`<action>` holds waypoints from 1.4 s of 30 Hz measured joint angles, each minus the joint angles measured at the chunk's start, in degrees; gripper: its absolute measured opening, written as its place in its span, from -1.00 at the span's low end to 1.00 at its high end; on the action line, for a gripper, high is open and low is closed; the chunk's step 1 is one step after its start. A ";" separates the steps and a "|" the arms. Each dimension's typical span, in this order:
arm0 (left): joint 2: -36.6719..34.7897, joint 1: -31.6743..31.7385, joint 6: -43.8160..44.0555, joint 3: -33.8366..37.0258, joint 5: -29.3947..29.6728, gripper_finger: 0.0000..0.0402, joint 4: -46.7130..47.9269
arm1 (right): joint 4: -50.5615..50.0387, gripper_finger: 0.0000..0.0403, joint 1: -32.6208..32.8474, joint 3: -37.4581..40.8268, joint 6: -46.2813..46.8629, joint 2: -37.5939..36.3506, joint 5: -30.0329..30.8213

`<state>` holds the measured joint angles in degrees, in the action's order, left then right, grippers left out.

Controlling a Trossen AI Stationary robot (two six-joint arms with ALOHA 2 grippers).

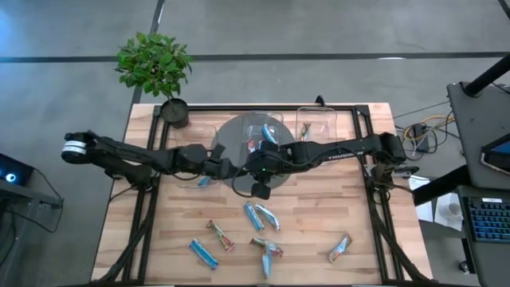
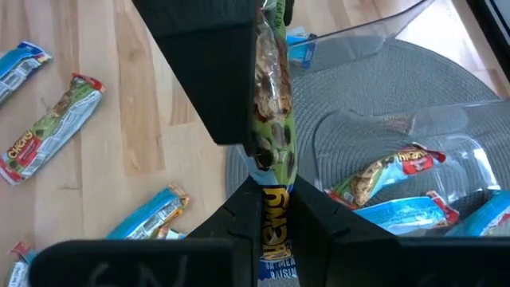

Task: Pick and place Granola Bars by type
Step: Put the right green granola bar into the left transparent bin

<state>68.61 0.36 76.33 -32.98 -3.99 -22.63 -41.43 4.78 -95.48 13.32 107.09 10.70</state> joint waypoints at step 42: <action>-15.19 2.49 -40.04 -22.89 9.36 -0.69 89.65 | -4.83 0.23 -3.90 0.02 13.55 -3.50 1.62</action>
<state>53.42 2.85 36.29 -55.87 5.37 67.02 -46.26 0.88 -95.46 26.88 103.59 12.32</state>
